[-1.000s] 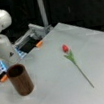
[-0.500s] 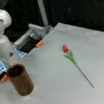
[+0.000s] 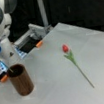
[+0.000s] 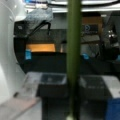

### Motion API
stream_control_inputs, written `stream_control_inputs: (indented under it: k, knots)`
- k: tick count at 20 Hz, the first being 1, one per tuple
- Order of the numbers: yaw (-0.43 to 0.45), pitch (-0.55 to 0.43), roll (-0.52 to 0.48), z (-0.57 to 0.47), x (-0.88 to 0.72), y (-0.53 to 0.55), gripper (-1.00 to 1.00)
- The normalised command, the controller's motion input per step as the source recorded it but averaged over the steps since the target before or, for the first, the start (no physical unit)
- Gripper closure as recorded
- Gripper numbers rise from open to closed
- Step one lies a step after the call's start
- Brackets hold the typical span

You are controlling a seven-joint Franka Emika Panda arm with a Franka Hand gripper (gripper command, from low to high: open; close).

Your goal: Flower insertion into a vase

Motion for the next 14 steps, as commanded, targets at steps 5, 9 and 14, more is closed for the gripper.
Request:
stream_control_inputs:
  k: [5, 9, 14]
  knots:
    - [-0.061, 0.076, 0.034, -0.16, 0.31, 0.02, 1.00]
    - [-0.050, -0.011, 0.036, -0.27, 0.34, 0.06, 1.00]
    - [-0.057, -0.047, 0.040, -0.39, 0.34, 0.11, 1.00]
